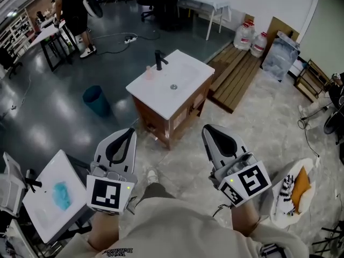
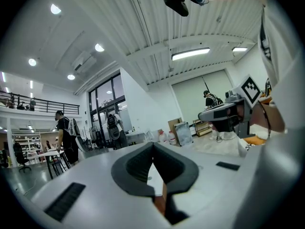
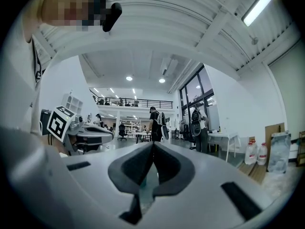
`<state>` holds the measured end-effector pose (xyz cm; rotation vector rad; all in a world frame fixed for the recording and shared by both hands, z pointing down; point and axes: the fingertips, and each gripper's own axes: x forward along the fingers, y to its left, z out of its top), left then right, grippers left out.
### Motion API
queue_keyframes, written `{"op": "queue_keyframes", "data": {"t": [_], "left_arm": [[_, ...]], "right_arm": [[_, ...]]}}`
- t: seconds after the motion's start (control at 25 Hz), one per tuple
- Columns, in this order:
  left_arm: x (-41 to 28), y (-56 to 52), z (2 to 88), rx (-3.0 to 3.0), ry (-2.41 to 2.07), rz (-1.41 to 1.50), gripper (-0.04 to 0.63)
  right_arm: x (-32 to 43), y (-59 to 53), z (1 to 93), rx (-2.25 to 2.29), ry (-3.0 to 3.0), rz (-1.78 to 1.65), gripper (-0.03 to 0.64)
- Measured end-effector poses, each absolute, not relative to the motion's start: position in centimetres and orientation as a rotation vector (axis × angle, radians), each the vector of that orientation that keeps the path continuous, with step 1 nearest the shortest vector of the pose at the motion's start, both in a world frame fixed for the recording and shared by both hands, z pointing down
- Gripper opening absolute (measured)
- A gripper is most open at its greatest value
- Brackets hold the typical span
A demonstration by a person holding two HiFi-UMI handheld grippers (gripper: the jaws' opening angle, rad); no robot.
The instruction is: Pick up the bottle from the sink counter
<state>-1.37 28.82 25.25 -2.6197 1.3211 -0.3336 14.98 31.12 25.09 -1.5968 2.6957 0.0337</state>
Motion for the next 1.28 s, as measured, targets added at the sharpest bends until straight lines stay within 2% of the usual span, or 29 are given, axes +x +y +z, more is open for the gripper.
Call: {"op": "queue_keyframes", "data": {"t": [0.64, 1.28], "left_arm": [[-2.4, 24.0, 27.8, -2.604, 1.305, -0.327, 0.005], [-4.6, 5.8, 29.2, -2.675, 1.292, -0.362, 0.006]], "right_arm": [[13.9, 25.7, 27.3, -1.558, 2.697, 0.030, -0.003], [10.1, 7.8, 28.5, -1.582, 2.787, -0.028, -0.003]]}}
